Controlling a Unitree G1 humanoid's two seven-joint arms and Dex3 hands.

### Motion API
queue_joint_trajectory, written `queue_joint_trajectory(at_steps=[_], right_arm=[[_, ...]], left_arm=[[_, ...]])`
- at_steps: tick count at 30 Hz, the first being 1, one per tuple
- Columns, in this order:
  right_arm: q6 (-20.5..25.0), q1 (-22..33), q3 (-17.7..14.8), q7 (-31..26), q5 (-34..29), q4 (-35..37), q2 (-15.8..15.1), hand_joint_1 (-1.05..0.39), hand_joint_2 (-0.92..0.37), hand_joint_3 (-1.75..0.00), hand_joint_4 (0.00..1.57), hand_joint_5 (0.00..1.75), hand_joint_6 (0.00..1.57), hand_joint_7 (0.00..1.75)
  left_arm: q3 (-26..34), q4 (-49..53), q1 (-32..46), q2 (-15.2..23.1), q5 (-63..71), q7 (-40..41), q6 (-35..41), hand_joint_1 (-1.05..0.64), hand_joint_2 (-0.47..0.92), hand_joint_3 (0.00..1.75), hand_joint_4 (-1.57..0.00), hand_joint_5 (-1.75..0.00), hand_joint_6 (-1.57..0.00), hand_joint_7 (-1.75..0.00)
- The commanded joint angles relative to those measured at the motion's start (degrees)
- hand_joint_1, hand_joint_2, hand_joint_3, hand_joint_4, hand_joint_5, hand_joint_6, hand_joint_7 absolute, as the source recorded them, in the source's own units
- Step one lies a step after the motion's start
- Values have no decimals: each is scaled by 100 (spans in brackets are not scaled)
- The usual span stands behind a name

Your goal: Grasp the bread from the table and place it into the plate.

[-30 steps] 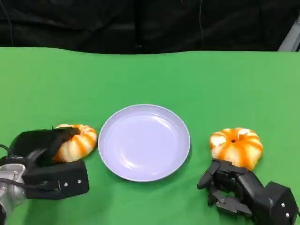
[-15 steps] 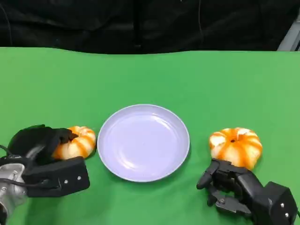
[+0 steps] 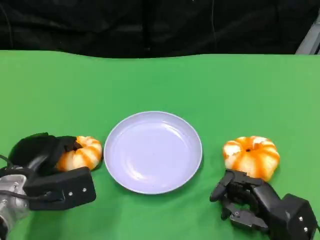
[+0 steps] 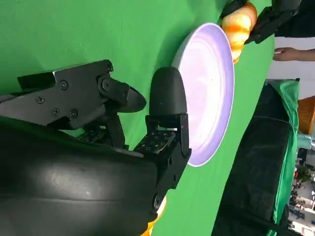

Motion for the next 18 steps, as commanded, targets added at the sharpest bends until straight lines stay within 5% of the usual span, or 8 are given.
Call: queue_joint_trajectory(at_steps=[1, 18], right_arm=[[97, 71, 4, -19, -45, 42, -102, 2, -88, -64, 68, 170, 71, 135], [76, 56, -15, 43, 10, 77, -86, 2, -87, -66, 68, 171, 71, 136]], left_arm=[[-37, 79, 133, 2, 22, -9, -23, -9, 92, 10, -53, -150, -86, -88], [68, 95, 144, -36, -68, -18, -25, -9, 92, 8, -48, -155, -76, -104]])
